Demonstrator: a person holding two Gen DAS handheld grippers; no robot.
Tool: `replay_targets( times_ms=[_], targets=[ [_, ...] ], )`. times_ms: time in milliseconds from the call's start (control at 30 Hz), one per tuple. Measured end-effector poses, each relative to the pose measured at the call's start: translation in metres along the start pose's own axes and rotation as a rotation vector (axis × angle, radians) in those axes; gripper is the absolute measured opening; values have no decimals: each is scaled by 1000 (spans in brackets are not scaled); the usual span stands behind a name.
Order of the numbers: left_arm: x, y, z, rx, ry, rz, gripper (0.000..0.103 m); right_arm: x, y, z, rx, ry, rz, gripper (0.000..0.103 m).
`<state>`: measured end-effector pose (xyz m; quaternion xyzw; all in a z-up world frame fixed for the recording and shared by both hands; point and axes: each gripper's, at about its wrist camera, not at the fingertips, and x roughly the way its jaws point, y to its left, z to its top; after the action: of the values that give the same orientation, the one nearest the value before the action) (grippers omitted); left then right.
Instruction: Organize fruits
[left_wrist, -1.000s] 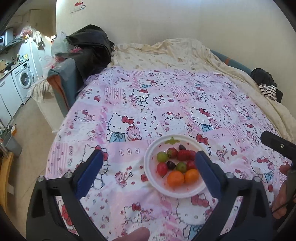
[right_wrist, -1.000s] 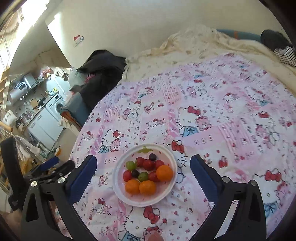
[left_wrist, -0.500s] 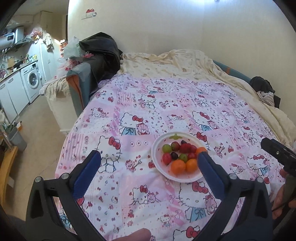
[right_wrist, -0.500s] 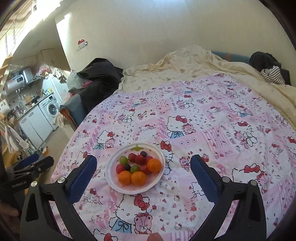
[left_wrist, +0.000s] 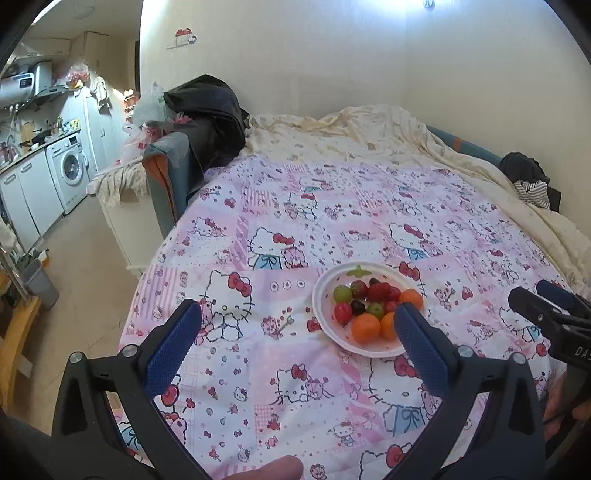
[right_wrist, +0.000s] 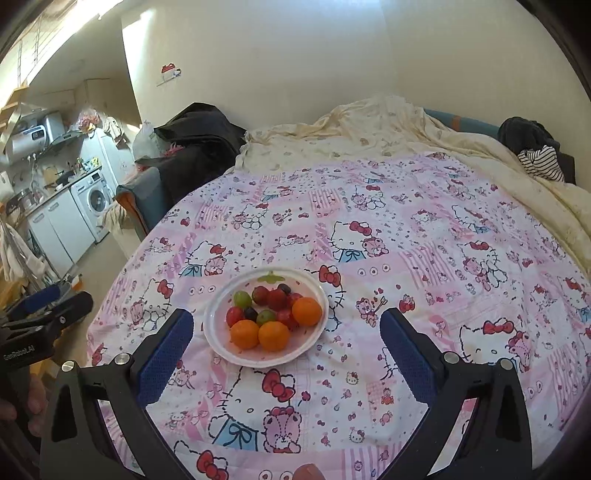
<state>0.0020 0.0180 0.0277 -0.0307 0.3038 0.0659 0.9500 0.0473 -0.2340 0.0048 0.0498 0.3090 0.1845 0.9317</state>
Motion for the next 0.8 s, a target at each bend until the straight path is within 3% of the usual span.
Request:
replay_targets(
  times_ms=[800],
  targets=[
    [0,-7,-4,29,5,-12,103,10,9,-4,-42,20,-21,103]
  ],
)
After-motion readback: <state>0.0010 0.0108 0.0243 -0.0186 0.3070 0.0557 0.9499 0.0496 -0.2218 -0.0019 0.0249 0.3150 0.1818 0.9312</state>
